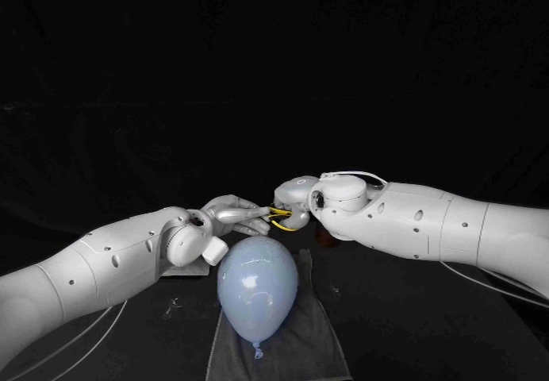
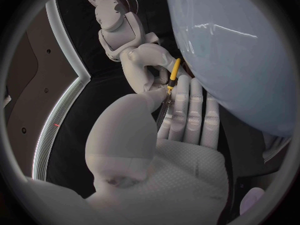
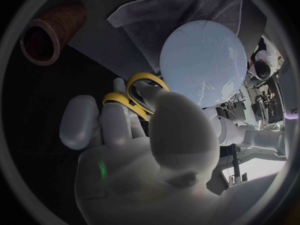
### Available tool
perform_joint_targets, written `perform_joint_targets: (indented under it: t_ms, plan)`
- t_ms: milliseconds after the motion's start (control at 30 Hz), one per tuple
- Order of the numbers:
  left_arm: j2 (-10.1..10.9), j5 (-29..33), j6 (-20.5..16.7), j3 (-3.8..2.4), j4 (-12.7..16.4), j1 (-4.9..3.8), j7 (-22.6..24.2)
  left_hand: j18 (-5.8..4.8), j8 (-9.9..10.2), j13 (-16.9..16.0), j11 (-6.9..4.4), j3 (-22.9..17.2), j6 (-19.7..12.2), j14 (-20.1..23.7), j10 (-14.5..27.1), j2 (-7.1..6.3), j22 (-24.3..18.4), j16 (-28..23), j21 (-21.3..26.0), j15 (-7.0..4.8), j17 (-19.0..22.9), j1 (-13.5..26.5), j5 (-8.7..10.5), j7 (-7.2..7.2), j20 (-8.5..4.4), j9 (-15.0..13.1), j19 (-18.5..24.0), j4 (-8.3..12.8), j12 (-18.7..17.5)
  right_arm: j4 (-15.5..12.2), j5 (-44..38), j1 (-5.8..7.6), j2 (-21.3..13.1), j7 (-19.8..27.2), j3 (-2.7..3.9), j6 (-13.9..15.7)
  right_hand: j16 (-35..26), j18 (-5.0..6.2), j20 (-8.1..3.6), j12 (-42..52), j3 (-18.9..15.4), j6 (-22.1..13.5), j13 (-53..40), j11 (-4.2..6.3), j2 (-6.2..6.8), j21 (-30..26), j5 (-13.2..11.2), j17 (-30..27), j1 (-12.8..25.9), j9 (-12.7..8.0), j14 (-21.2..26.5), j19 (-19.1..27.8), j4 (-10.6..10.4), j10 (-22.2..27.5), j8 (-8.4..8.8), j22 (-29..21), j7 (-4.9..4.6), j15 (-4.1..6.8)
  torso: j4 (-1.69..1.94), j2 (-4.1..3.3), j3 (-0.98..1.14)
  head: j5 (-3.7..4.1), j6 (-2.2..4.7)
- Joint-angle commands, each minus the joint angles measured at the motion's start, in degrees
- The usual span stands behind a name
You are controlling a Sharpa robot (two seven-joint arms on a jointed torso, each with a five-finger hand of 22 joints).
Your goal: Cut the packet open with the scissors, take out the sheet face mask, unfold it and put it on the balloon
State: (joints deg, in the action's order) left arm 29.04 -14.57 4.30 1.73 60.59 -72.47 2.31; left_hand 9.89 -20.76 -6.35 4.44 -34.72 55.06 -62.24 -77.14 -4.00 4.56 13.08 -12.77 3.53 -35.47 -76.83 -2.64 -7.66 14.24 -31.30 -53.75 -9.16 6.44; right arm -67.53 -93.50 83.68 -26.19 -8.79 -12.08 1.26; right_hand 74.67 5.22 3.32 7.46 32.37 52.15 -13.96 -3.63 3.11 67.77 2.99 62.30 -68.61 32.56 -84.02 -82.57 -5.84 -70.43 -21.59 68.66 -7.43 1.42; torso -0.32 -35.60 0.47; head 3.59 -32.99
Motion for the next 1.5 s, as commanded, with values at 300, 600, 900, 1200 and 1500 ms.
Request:
perform_joint_targets:
  t_ms: [300, 600, 900, 1200, 1500]
  plan:
    - [-0.55, 2.18, 2.61, -0.35, 0.76, -0.41, 3.22, 0.60, -0.25, -0.06, -0.09, -3.95, 0.27, 0.00, -0.09, 0.49, 0.05, -0.03, -0.30, -0.11, -0.06, 0.45, -0.21, 0.16, 0.03, -0.38, -0.20, 3.80, 0.32, -1.45, 5.02, -0.26, -1.05, 0.28, -0.14, -2.31, 0.80, -0.45, 1.31, -3.12, 3.82, -3.54, 3.00, -0.30, -7.24, -0.28, -0.20, 0.63, -5.02, -1.50, -0.92, 0.02, -0.75, -1.81, 4.18, 0.36, -0.59, -0.74, -0.01, -0.02, 0.01, 0.04, -0.06]
    - [-0.51, 2.33, 2.72, -0.35, 0.72, -0.41, 3.10, 0.59, -0.24, -0.05, -0.08, -3.97, 0.24, 0.02, -0.05, 0.48, 0.05, -0.05, -0.30, -0.10, -0.06, 0.50, -0.22, 0.15, 0.03, -0.39, -0.19, 3.80, 0.30, -1.61, 8.89, -0.25, -1.81, -0.21, -0.14, -3.39, -0.60, 0.24, 2.64, -4.09, 6.30, -6.95, 6.81, -2.38, -10.46, -3.85, -0.19, -1.95, -6.08, -1.99, -0.11, 1.29, 3.18, 4.18, 6.70, -2.59, -2.79, -2.23, 0.01, -0.04, -0.01, -0.02, -0.19]
    - [-0.57, 3.24, 1.71, -0.34, 0.73, -0.42, 3.06, 0.47, 0.25, 0.18, 0.37, -4.13, -0.79, 0.85, 1.06, -0.10, -0.12, -0.68, -0.03, 0.32, -0.05, 1.70, -0.20, -0.30, 0.31, -0.55, 0.43, 3.79, -0.34, -1.42, 11.92, -0.25, -2.19, -0.25, -0.14, -3.34, -0.29, 0.52, 2.69, -2.84, 6.60, -5.11, 7.35, -1.62, -11.07, -4.09, -0.21, -1.73, -4.77, -1.21, -0.23, 1.20, 4.62, 1.13, 5.57, -2.67, -2.07, -1.73, 0.00, -0.02, -0.01, -0.06, -0.13]
    - [-0.05, 4.97, -0.86, -0.34, 0.65, -0.42, 3.76, 0.57, 5.26, 1.58, 3.96, 2.85, -7.50, 4.30, 9.44, -6.73, -0.64, -2.23, 1.47, 2.79, 0.13, 8.86, -0.03, -4.06, 1.88, 1.56, 2.41, -0.16, -2.86, -1.12, 15.98, -0.25, -3.29, -0.42, -0.13, -1.68, -0.22, 0.50, 2.61, -2.84, 6.49, -4.66, 7.47, -1.55, -11.14, -3.90, -0.21, -1.69, -4.25, -1.02, -0.28, 1.08, 4.66, 0.59, 5.27, -2.47, -2.08, -1.61, 0.01, -0.05, 0.01, 0.05, -0.04]
    - [1.05, 6.26, -2.56, -0.32, 0.03, -0.42, 4.04, 0.48, 6.76, 1.83, 4.97, 7.42, -8.98, 6.53, 12.71, -7.87, -0.69, -3.67, 2.40, 3.80, 0.79, 8.65, -0.17, -4.96, 2.17, 2.29, 3.41, -1.51, -2.65, -1.64, 16.90, -0.26, -5.03, 0.22, -0.11, 1.28, -0.35, 0.56, 2.59, -2.86, 6.46, -4.52, 7.52, -1.55, -11.11, -4.20, -0.21, -1.98, -4.09, -0.97, -0.23, 1.15, 4.70, 0.45, 5.18, -2.74, -2.09, -1.60, -0.01, -0.04, 0.02, 0.06, -0.03]
